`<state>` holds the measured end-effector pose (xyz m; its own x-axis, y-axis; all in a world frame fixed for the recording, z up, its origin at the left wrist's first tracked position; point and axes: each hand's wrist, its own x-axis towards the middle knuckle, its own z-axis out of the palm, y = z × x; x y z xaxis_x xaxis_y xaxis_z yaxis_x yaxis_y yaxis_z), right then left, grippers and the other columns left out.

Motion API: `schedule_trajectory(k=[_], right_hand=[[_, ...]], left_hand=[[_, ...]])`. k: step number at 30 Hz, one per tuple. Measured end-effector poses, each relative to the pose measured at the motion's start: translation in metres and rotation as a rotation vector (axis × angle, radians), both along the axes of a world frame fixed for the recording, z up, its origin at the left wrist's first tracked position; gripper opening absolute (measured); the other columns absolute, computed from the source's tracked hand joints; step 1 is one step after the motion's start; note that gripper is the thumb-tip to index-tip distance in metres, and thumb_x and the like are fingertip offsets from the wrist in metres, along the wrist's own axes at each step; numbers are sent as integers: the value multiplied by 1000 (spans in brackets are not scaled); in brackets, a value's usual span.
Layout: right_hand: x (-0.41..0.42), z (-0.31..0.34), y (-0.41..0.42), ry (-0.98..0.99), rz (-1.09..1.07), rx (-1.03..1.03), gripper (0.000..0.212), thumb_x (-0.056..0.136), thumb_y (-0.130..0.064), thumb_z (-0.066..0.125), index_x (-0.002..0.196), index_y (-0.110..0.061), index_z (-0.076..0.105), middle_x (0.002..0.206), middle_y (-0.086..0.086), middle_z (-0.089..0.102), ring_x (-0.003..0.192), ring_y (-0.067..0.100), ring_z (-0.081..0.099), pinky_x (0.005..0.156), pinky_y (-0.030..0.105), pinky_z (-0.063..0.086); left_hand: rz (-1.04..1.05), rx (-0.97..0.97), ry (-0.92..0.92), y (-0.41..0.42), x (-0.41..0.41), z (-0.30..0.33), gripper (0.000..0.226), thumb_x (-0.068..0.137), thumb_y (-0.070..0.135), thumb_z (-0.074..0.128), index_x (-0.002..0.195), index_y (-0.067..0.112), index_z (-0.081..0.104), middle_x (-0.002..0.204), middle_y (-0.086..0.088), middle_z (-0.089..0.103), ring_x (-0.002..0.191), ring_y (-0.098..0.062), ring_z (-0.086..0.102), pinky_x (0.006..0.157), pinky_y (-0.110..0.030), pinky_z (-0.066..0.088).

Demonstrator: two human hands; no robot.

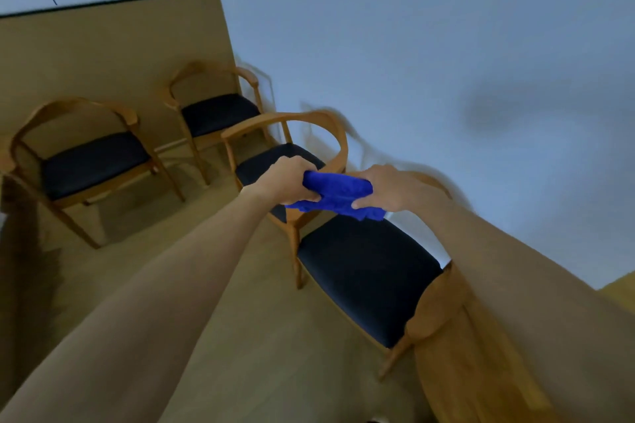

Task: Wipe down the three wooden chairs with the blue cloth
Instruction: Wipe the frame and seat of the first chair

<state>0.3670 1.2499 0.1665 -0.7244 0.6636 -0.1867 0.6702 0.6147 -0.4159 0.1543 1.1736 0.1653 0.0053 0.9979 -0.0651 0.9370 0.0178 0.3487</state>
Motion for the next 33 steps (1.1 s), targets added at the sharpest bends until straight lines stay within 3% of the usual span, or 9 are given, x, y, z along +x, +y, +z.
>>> schedule_trajectory(k=[3, 10, 14, 20, 23, 26, 29, 31, 33], right_hand=[[-35, -12, 12, -26, 50, -8, 39, 85, -39, 72, 118, -19, 63, 103, 0, 69, 90, 17, 64, 78, 28, 53], [-100, -39, 57, 0, 133, -48, 26, 88, -31, 70, 110, -20, 62, 99, -5, 67, 89, 11, 61, 70, 15, 43], [-131, -69, 101, 17, 82, -35, 33, 90, -35, 68, 118, -19, 61, 102, -5, 66, 90, 11, 60, 71, 18, 43], [-164, -124, 164, 37, -18, -106, 21, 89, -41, 66, 99, -24, 59, 93, -5, 66, 83, 10, 60, 66, 17, 42], [-177, -147, 192, -5, -82, -161, 27, 88, -44, 67, 96, -20, 58, 89, -1, 66, 80, 13, 63, 72, 27, 53], [-185, -167, 211, -18, -119, -248, 35, 85, -47, 69, 98, -17, 59, 87, 2, 68, 79, 15, 65, 76, 35, 58], [-188, -179, 225, -68, -87, -478, 60, 74, -48, 78, 120, -21, 53, 112, -2, 66, 100, 17, 65, 90, 39, 55], [-189, -182, 232, -124, -85, -499, 108, 68, -38, 85, 152, -28, 17, 149, 0, 42, 132, 22, 47, 106, 39, 43], [-192, -182, 241, -19, -183, -431, 129, 70, -22, 87, 154, -33, -11, 162, 1, 13, 146, 23, 24, 113, 41, 33]], left_hand=[[43, -12, -91, 0, -28, -11, 28, 80, 23, 73, 105, 22, 62, 97, 6, 62, 90, -9, 58, 74, -22, 43], [151, -87, -175, 35, -88, -40, 32, 78, 26, 75, 106, 24, 58, 98, 7, 62, 89, -9, 60, 64, -15, 42], [393, -96, -199, 78, -116, -68, 41, 71, 38, 80, 98, 19, 56, 87, 4, 59, 77, -8, 57, 57, -16, 41], [660, -217, -239, 149, -142, -105, 55, 70, 48, 79, 101, 13, 51, 82, 1, 54, 67, -10, 53, 49, -20, 39], [701, -198, -362, 184, -154, -123, 52, 69, 39, 81, 100, 9, 53, 91, -4, 60, 78, -17, 59, 57, -30, 50], [677, -167, -659, 212, -162, -128, 30, 73, 24, 80, 95, 10, 67, 92, -7, 69, 88, -21, 66, 76, -35, 58], [552, -218, -882, 237, -170, -124, 23, 74, 11, 73, 97, 12, 68, 96, -12, 70, 95, -28, 66, 81, -42, 57], [388, -285, -866, 252, -173, -125, 29, 73, 6, 68, 98, 20, 67, 96, -9, 68, 94, -27, 65, 78, -44, 57], [215, -389, -738, 268, -175, -126, 38, 73, 2, 63, 100, 28, 66, 97, -2, 65, 90, -20, 62, 70, -34, 53]])
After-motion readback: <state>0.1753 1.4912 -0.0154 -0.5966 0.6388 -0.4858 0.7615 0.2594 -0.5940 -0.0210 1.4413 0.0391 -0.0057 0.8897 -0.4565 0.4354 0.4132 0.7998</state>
